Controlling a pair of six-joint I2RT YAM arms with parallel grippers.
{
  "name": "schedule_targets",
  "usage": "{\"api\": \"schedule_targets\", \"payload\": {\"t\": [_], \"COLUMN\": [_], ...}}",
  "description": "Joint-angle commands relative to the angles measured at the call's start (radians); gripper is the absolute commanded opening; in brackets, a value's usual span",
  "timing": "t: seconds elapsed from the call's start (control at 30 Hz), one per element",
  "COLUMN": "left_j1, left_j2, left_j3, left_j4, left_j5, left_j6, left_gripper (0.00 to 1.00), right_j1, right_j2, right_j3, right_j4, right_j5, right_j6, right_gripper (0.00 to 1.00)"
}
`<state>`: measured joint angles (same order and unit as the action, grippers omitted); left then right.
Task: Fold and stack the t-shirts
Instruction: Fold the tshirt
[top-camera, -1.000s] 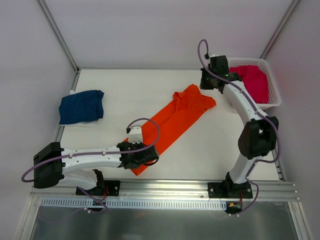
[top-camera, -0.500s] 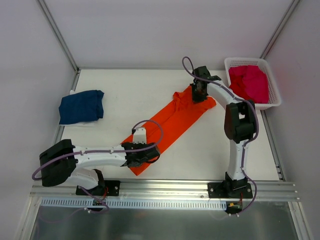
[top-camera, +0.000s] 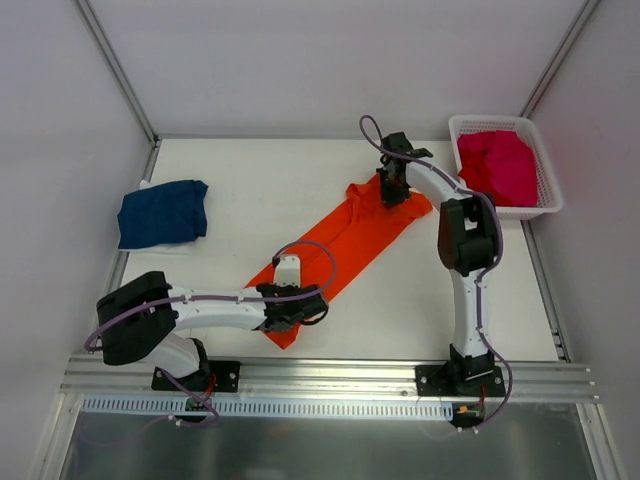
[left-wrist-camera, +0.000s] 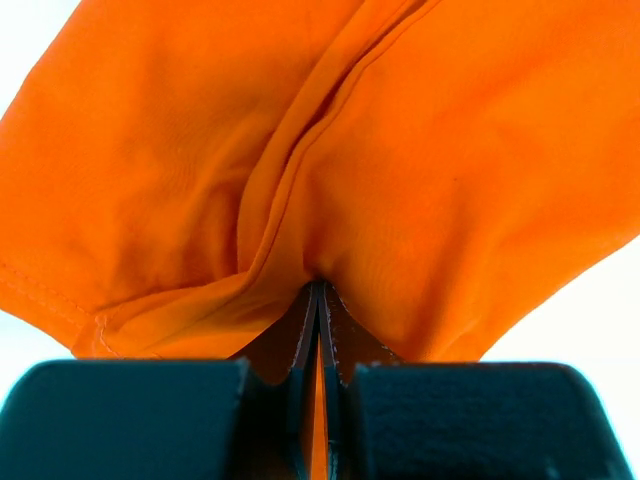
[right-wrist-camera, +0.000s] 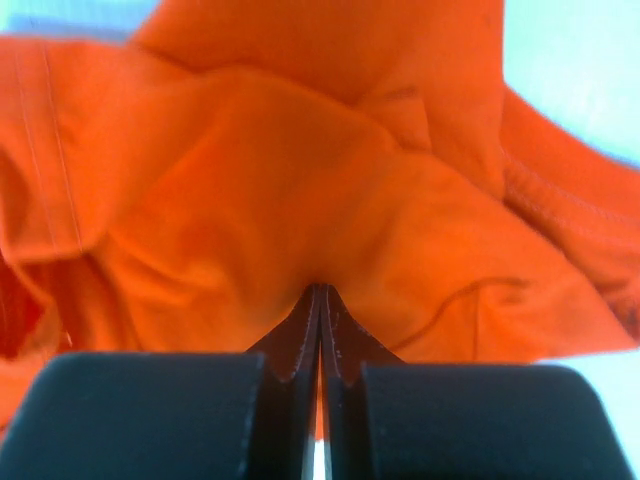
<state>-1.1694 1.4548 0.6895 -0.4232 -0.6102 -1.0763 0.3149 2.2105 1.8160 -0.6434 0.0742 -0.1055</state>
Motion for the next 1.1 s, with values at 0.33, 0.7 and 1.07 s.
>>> {"api": "schedule_targets", "payload": {"t": [0.33, 0.7, 1.07], "left_j1": [-0.042, -0.156, -0.193], "left_j2": [0.073, 0.122, 0.26], "left_j3": [0.004, 0.097, 0.289], "left_j4": [0.093, 0.093, 0.098], "left_j5": [0.187, 0.217, 0.237], "left_j6": [-0.039, -0.105, -0.056], "left_gripper": [0.0, 0.0, 0.0], "right_j1": [0.015, 0.015, 0.01], "right_j2": [0.221, 0.301, 0.337], "right_j3": [0.347, 0.497, 0.519], "right_j4": [-0.127, -0.121, -0.052], "right_j5": [-0.004, -0.063, -0.188], "right_j6": [0.021, 0.036, 0.05], "right_gripper": [0.0, 0.0, 0.0]}}
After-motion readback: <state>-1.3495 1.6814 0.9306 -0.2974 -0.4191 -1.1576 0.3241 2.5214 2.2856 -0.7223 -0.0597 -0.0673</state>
